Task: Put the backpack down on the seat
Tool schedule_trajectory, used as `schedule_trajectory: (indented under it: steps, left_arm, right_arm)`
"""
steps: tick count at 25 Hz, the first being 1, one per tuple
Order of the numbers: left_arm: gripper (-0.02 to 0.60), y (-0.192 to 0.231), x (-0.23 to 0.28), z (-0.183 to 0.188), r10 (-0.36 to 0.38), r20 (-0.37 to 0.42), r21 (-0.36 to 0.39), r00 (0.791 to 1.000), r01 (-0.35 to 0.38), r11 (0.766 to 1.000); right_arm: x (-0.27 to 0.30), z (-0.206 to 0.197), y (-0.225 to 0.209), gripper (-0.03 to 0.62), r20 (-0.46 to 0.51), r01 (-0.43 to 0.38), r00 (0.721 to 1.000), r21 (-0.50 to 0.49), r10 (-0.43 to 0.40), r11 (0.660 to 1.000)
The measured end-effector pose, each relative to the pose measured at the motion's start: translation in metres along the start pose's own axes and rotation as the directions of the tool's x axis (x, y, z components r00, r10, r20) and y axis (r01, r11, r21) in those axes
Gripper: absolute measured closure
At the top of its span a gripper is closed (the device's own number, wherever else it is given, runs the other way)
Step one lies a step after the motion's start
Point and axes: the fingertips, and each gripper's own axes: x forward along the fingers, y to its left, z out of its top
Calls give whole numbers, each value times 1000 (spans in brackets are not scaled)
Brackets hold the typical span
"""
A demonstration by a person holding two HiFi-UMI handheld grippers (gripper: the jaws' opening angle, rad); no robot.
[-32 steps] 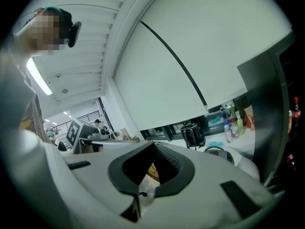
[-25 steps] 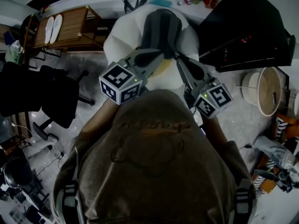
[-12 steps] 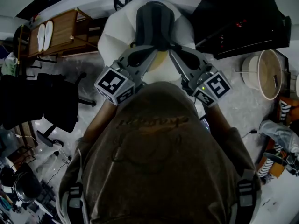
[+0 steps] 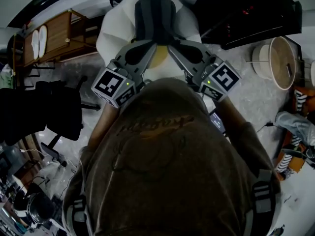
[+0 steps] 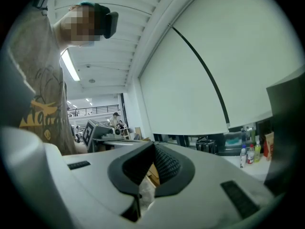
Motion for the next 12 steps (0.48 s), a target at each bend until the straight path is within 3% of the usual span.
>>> schedule_trajectory:
  steps: [12]
  left_arm:
    - [581,-8,0,-6,10,-15,-30,1000,-11,999]
  right_arm:
    - [2,-12,0,595,-73,-24,997,49,27,998]
